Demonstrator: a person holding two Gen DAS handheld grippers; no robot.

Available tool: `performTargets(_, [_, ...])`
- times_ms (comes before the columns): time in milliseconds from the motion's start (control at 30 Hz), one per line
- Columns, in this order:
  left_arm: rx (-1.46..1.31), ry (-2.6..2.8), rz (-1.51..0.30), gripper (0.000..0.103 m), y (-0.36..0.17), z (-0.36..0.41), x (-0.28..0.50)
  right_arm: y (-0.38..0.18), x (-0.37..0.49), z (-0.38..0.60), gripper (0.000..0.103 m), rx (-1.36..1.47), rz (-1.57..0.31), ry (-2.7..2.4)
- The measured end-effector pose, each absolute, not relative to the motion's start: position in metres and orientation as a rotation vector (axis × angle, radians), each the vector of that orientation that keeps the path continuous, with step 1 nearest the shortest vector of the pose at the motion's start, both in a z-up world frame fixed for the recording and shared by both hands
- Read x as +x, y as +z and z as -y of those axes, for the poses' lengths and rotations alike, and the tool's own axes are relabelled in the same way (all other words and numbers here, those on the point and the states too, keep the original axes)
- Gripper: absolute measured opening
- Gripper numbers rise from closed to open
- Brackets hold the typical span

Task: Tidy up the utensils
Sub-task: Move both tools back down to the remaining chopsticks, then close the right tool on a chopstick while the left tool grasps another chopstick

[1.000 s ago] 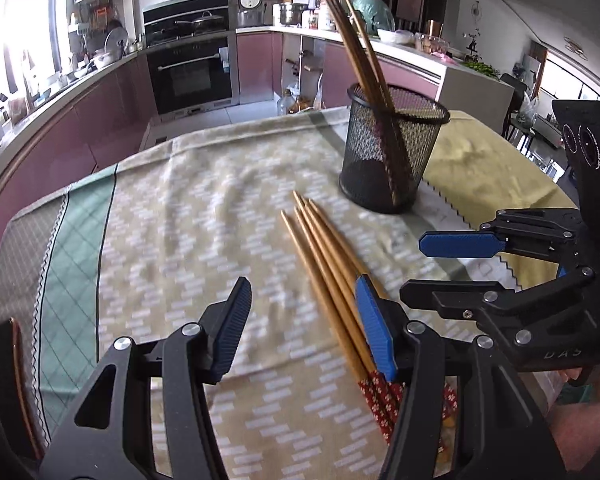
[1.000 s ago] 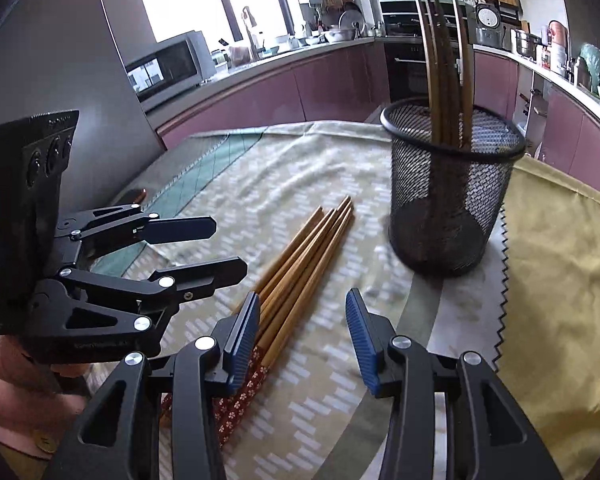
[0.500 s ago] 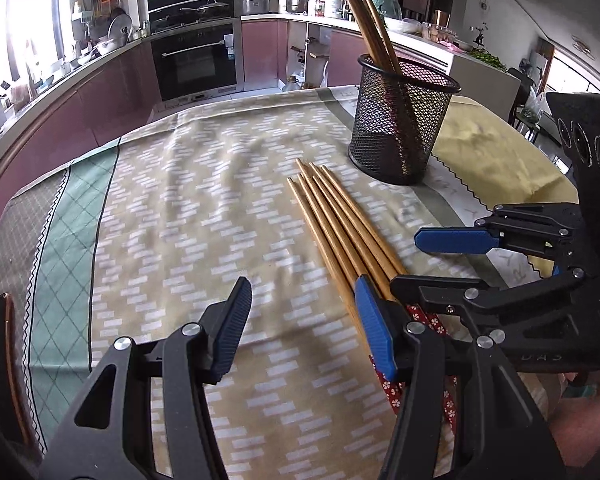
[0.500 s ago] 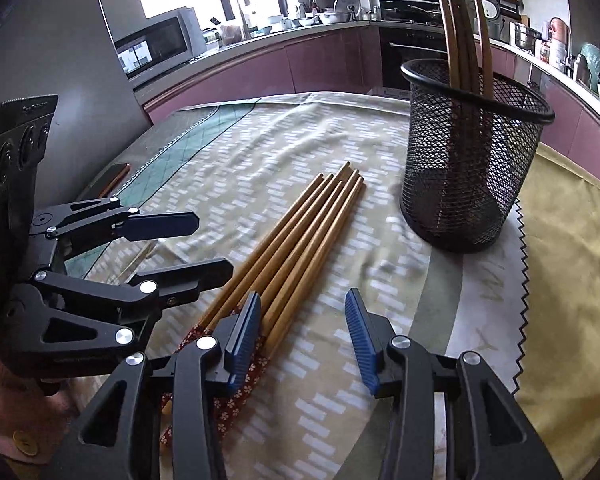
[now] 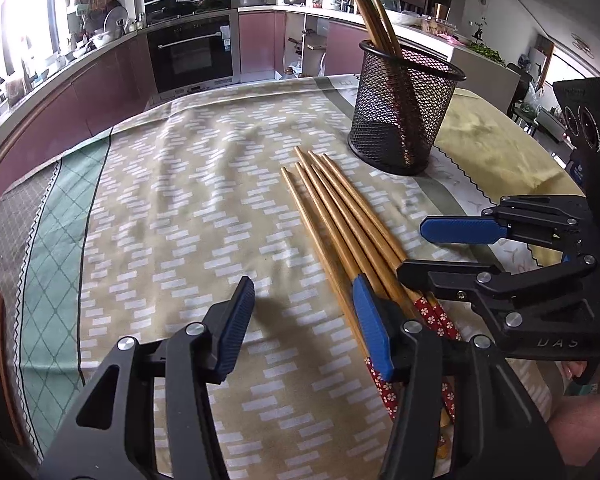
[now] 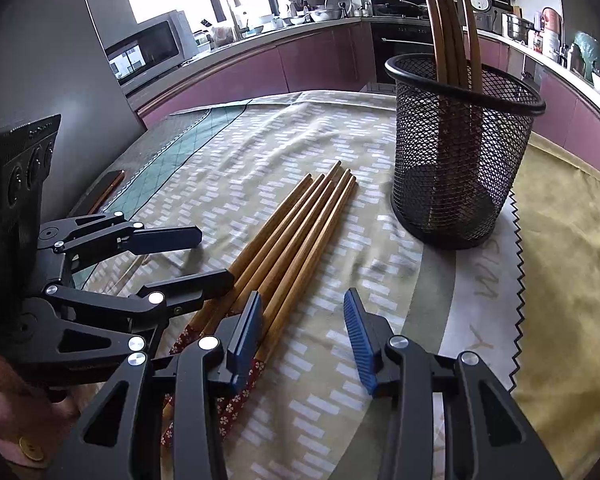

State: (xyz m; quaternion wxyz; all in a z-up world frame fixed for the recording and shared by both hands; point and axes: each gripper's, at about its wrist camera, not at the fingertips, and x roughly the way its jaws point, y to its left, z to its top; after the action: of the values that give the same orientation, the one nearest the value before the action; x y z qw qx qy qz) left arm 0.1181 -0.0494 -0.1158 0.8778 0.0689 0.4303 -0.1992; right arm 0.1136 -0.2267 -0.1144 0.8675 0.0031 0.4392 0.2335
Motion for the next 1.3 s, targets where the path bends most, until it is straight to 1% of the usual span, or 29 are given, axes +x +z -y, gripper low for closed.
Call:
performTargets(33, [0.144,-0.414,-0.899,0.050,-0.116,0.049,0.118,-0.114,0.114,0.228,0.035,0.016,-0.920,0.489])
performTargets(67, [0.152,-0.409,-0.900,0.048,-0.117,0.050,0.119,-0.114,0.115,0.230,0.035,0.028,-0.924,0.491])
performTargets(200, [0.158,-0.408,-0.902,0.048,-0.118,0.050,0.120,-0.116,0.116,0.235,0.031,0.044,-0.933,0.485])
performTargets(567, [0.173,-0.402,-0.908,0.045,-0.120,0.055,0.126,-0.117,0.121,0.226,0.030,-0.008,-0.933,0.458])
performTargets(633, [0.181,-0.400,-0.908,0.043,-0.121,0.057,0.128,-0.117,0.125,0.222,0.027,-0.019,-0.931,0.447])
performTargets(667, [0.185,-0.400,-0.908,0.041,-0.121,0.059,0.130,-0.117,0.126,0.220,0.027,-0.028,-0.928,0.438])
performTargets(767, [0.186,-0.398,-0.911,0.038,-0.121,0.063,0.137,-0.118,0.132,0.218,0.021,-0.028,-0.924,0.419])
performTargets(833, [0.182,-0.397,-0.915,0.034,-0.121,0.065,0.141,-0.119,0.135,0.219,0.013,-0.014,-0.926,0.410])
performTargets(900, [0.178,-0.396,-0.917,0.028,-0.121,0.067,0.145,-0.119,0.138,0.223,0.010,0.015,-0.932,0.409])
performTargets(933, [0.174,-0.395,-0.918,0.026,-0.121,0.068,0.146,-0.119,0.139,0.226,0.009,0.039,-0.935,0.413])
performTargets(1000, [0.162,-0.399,-0.921,0.018,-0.120,0.070,0.147,-0.120,0.139,0.232,0.007,0.072,-0.941,0.418])
performTargets(1067, [0.142,-0.397,-0.923,0.012,-0.120,0.070,0.148,-0.120,0.139,0.238,0.006,0.116,-0.946,0.423])
performTargets(1100, [0.128,-0.397,-0.924,0.011,-0.120,0.069,0.148,-0.120,0.139,0.240,0.006,0.129,-0.947,0.425])
performTargets(1300, [0.084,-0.397,-0.899,0.008,-0.113,0.063,0.141,-0.112,0.132,0.248,0.006,0.174,-0.922,0.452])
